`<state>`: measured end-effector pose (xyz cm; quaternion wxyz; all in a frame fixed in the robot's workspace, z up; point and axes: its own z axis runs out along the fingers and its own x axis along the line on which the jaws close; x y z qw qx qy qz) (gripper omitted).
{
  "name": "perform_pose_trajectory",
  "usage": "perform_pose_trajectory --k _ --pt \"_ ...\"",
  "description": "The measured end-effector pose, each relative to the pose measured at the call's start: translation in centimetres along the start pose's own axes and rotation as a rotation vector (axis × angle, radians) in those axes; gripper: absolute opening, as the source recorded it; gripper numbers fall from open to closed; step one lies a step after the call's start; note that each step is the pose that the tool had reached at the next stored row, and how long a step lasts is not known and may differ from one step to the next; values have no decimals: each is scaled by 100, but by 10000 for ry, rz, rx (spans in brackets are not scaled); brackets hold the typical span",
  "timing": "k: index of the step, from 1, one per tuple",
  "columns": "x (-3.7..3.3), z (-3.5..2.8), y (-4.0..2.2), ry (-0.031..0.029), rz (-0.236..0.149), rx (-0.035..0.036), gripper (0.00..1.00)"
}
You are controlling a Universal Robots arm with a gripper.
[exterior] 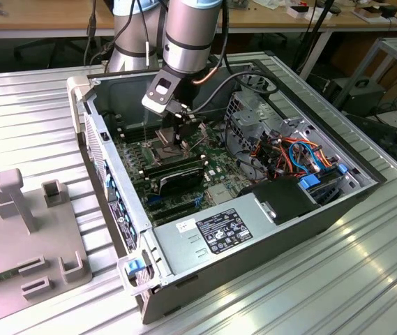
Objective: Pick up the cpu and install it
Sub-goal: 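Place the cpu into insertion slot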
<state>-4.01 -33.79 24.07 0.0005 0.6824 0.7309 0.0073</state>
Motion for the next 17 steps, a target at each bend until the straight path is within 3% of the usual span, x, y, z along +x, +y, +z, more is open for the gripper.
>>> perform_pose_trajectory --k 12,17 --pt "0 0 0 0 14 0 55" --pt "0 5 0 -2 186 -2 55"
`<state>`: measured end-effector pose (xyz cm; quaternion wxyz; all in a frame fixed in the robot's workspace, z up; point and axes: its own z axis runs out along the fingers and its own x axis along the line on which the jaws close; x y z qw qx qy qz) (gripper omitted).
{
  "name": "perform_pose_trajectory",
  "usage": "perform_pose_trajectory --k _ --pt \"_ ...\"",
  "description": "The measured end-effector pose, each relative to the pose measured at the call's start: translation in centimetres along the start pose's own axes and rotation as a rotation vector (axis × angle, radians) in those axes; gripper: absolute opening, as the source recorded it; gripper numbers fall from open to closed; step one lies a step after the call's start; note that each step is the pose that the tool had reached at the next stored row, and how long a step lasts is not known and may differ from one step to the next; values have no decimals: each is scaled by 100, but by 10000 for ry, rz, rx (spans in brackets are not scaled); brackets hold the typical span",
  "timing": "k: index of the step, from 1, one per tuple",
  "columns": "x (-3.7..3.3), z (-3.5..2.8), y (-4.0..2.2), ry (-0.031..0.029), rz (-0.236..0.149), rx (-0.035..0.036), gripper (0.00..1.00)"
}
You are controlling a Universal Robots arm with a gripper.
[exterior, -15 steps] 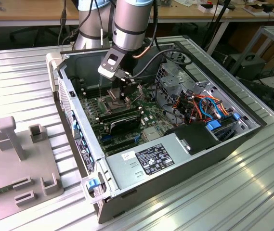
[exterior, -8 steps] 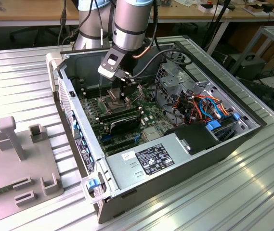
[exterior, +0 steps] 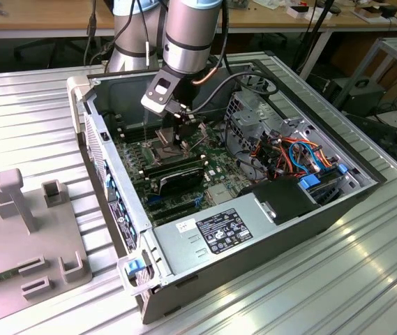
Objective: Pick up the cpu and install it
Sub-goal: 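Place the cpu into insertion slot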
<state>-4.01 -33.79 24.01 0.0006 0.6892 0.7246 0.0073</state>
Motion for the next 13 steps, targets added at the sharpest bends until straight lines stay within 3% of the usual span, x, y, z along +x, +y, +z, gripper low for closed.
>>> perform_pose_trajectory --k 5,11,13 --pt "0 48 -1 5 0 -19 55" --pt "-1 149 -4 4 -1 -133 55" --pt "-2 159 -6 1 -2 -142 55"
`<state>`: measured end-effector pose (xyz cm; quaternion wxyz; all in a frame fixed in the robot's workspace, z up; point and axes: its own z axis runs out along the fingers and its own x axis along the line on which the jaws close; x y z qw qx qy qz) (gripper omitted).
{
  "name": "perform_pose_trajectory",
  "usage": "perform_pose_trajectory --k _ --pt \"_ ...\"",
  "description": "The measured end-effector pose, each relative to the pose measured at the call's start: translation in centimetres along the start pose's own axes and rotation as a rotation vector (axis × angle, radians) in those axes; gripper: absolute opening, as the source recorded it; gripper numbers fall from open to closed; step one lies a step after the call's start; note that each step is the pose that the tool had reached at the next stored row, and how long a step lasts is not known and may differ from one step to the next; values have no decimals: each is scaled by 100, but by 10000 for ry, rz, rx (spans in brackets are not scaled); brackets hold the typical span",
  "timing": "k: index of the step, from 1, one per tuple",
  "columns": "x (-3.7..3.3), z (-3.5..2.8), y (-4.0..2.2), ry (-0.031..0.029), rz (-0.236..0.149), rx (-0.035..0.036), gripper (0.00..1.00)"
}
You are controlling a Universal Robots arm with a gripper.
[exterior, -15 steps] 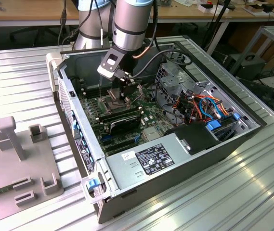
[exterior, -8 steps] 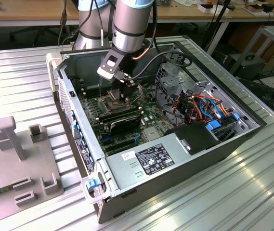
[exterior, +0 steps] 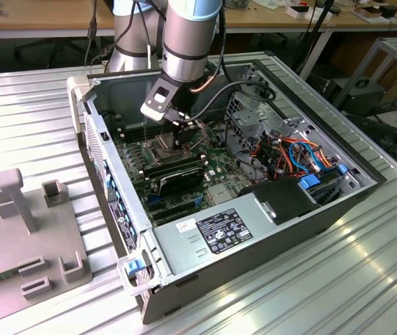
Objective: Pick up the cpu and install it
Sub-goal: 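Place the cpu into insertion slot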
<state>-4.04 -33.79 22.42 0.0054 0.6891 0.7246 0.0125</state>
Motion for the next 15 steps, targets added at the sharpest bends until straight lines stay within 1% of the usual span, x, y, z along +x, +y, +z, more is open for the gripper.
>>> perform_pose_trajectory --k 6,15 --pt "0 42 -4 2 1 -1 55" --pt "1 136 -31 2 5 -1 55"
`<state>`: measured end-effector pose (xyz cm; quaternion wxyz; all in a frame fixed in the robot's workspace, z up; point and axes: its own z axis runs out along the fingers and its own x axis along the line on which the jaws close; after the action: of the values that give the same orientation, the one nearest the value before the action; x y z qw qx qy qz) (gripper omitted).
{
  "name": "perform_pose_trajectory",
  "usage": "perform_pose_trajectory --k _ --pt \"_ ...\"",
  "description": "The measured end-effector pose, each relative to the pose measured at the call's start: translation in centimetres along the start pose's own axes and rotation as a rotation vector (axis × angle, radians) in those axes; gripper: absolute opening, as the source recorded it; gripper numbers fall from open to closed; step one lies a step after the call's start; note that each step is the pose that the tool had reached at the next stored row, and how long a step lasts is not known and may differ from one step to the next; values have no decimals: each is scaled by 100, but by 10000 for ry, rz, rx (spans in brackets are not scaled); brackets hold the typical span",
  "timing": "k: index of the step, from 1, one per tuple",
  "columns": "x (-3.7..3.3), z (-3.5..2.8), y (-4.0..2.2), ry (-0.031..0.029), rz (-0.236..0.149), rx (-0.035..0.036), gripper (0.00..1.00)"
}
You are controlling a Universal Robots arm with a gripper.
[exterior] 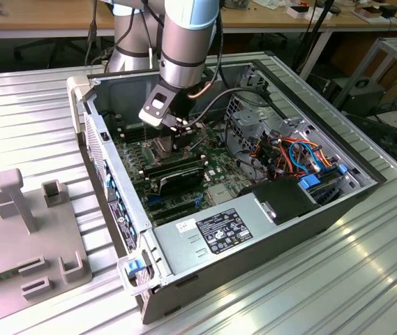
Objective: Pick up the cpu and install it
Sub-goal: 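Place the cpu into insertion slot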
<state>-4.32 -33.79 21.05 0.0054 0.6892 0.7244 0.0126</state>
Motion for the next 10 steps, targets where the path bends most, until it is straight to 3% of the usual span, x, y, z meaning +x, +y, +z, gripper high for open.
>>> perform_pose_trajectory --k 10 --pt "-1 85 -3 -1 20 0 55"
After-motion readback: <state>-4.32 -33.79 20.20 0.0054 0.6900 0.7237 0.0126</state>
